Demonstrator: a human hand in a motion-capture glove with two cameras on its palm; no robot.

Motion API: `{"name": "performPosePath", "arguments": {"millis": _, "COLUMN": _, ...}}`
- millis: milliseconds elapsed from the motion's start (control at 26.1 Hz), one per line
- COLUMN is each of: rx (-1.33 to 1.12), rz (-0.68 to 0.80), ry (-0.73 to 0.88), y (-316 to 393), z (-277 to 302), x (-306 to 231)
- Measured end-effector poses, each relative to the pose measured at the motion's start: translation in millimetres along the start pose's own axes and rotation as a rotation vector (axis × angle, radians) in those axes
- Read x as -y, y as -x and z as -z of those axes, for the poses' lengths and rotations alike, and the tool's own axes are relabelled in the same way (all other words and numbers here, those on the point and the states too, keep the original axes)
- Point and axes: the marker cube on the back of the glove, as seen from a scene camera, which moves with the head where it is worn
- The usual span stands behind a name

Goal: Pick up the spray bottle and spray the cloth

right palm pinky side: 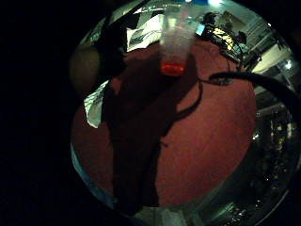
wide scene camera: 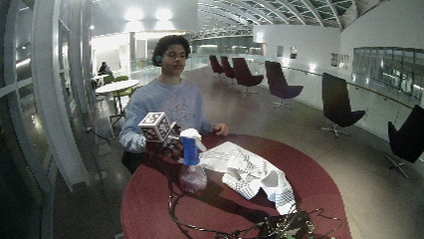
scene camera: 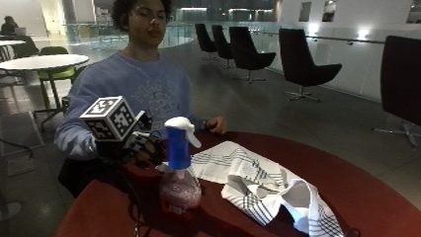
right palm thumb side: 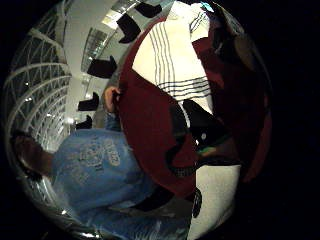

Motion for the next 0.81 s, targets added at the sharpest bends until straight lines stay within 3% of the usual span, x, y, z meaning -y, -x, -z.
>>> {"name": "performPosePath", "arguments": {"millis": 499, "rx": 0.854, "rz": -0.115, "ry": -0.287, "y": -55.7, "z": 33.3, "x": -19.0}}
{"name": "performPosePath", "arguments": {"millis": 805, "rx": 1.022, "rz": -0.177, "ry": -0.331, "y": -71.0, "z": 36.7, "x": -23.7}}
